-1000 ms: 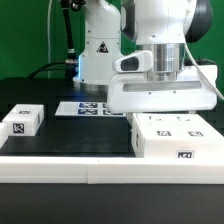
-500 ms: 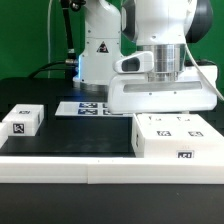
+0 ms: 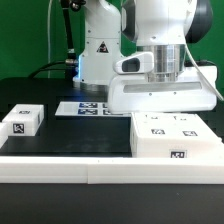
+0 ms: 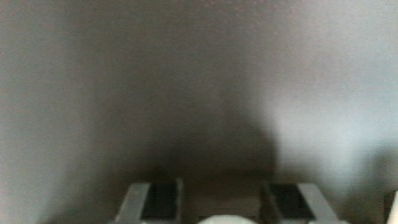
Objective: Assemble cabinet
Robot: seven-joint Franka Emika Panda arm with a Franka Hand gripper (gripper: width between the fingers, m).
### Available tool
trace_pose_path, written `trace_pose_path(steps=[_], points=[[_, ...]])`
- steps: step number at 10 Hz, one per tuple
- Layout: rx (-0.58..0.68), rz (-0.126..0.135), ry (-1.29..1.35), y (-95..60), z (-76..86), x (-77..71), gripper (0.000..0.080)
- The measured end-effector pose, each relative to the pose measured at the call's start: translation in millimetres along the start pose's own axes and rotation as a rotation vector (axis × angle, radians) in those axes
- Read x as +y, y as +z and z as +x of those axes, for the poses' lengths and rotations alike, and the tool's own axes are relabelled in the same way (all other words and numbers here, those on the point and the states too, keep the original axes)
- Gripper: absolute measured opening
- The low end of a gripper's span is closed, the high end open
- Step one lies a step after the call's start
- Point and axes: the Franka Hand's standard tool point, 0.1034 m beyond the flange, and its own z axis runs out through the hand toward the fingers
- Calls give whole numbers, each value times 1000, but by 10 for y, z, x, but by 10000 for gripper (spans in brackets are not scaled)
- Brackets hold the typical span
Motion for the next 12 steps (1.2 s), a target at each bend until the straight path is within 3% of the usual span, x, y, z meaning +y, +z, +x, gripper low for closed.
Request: trace_pose_path(steps=[4, 5, 6, 11, 12], points=[[0, 0, -1, 0, -1, -1, 195], [-3, 0, -2, -9, -3, -2, 41], [-18, 0, -7, -108, -1, -14, 6], [-35, 5, -41, -656, 117, -3, 1], [-29, 5, -41, -654, 123, -3, 1]])
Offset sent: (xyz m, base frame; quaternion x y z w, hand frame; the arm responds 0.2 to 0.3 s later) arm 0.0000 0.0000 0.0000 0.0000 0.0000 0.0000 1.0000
